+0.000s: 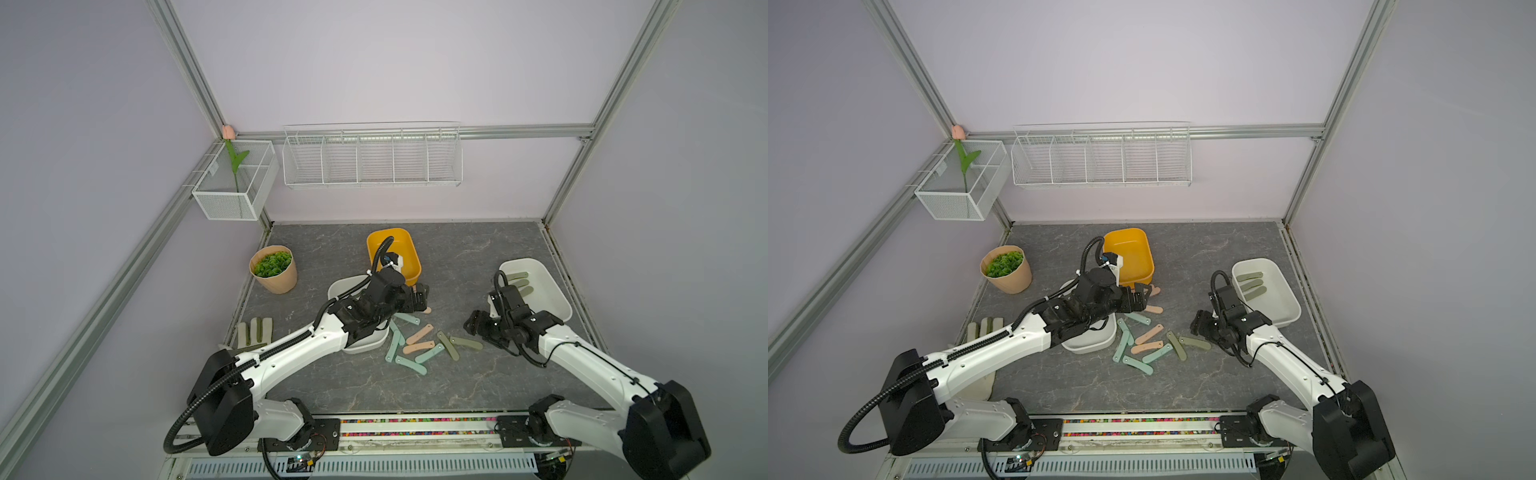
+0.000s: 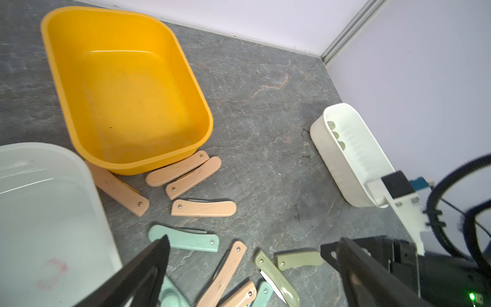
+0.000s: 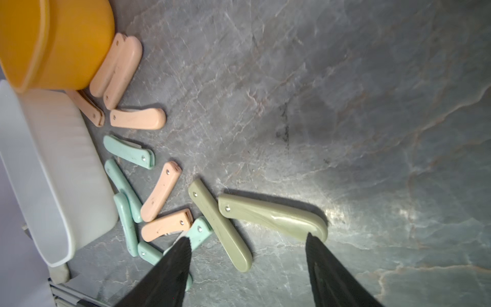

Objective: Place the fruit knives into the storage box by color
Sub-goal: Adjust the fruit knife at the center of the board.

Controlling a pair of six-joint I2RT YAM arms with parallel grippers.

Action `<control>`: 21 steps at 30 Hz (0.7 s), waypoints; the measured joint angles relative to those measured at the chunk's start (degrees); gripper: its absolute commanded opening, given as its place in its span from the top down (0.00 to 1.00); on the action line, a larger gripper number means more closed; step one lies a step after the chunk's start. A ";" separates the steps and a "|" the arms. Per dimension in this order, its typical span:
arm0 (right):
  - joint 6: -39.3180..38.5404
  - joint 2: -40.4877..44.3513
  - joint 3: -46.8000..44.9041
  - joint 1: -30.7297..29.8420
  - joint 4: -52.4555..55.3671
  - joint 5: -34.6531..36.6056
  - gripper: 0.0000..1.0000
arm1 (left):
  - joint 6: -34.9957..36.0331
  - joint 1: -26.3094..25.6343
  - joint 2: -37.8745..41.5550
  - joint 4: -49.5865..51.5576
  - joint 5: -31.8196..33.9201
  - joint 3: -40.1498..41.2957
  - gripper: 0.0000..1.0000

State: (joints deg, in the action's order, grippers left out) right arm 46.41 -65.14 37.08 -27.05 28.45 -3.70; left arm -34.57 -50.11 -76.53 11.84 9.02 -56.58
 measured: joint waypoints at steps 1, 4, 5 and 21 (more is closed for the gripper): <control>0.68 0.42 -0.61 -1.01 -0.02 0.55 0.25 | -0.04 0.28 0.37 0.04 0.07 0.31 0.01; 2.73 0.70 -2.05 -3.61 -0.24 1.53 0.25 | -0.13 0.61 0.83 0.07 0.17 0.59 0.01; 3.34 0.37 -2.27 -4.26 -0.46 1.79 0.25 | -0.15 0.61 0.83 0.09 0.15 0.59 0.01; 8.35 -7.82 -2.29 -6.82 -7.56 2.16 0.24 | -0.17 0.61 0.76 0.07 -0.02 0.59 0.01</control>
State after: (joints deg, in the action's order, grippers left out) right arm 54.76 -72.97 34.79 -33.87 20.88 -1.54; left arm -34.74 -49.50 -75.77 11.90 8.99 -55.99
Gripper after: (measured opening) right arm 0.757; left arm 0.994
